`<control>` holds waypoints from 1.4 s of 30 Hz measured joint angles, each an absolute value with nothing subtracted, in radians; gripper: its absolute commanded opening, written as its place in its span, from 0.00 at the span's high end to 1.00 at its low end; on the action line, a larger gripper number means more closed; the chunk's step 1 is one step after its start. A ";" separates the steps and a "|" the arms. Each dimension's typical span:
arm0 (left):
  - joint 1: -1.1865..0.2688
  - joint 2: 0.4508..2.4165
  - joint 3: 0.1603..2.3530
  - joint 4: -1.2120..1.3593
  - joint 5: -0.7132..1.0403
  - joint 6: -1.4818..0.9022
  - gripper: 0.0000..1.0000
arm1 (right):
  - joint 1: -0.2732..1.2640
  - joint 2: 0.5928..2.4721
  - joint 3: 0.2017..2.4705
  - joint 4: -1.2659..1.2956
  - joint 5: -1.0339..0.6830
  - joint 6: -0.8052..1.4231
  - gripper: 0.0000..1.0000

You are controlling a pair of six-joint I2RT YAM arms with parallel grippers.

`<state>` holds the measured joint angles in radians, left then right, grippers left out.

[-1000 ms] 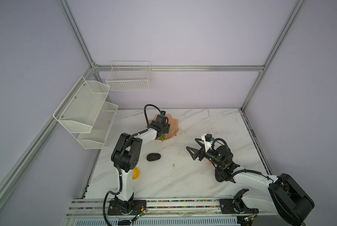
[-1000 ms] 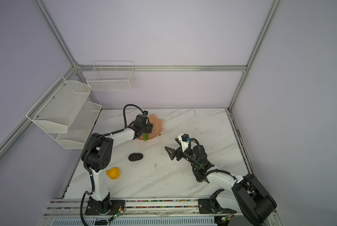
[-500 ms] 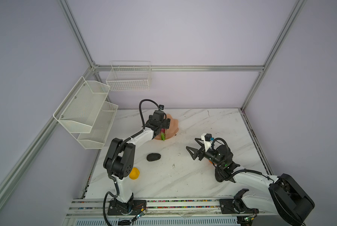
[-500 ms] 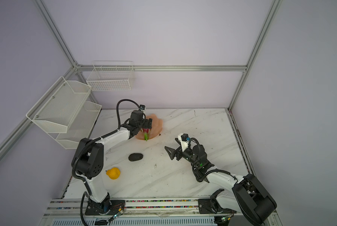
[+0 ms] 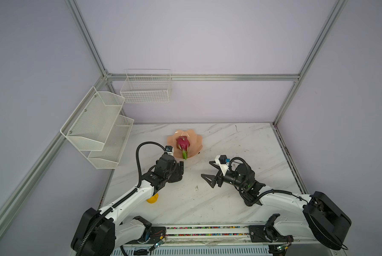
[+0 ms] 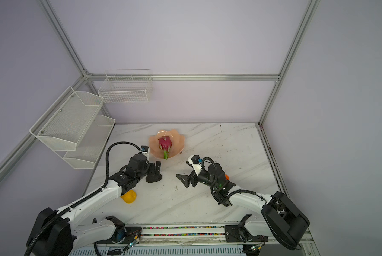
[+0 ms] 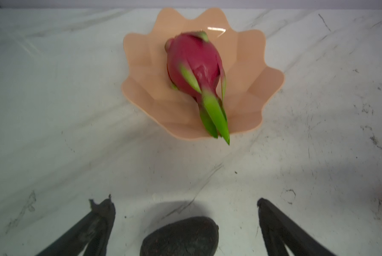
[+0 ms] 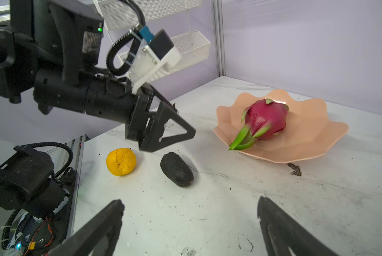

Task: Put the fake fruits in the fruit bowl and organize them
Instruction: 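Move the left gripper down to the dark avocado and grasp it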

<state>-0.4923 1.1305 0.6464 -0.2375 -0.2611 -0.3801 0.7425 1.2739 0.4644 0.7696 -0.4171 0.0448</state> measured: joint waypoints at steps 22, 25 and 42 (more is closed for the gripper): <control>-0.521 1.326 0.551 -0.139 -0.086 -0.431 0.02 | 0.743 1.344 0.480 0.744 -0.430 0.023 0.03; -0.542 1.333 0.551 -0.131 -0.092 -0.431 0.06 | 0.743 1.353 0.485 0.741 -0.435 0.020 0.03; -0.636 1.402 0.554 -0.065 -0.236 -0.385 0.27 | 0.746 1.381 0.503 0.720 -0.454 0.016 0.03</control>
<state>-0.6365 1.4025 0.5537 -0.0654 -0.2359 -0.3847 0.7456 1.3811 0.5034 0.7204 -0.4541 0.0162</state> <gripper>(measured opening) 0.765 0.974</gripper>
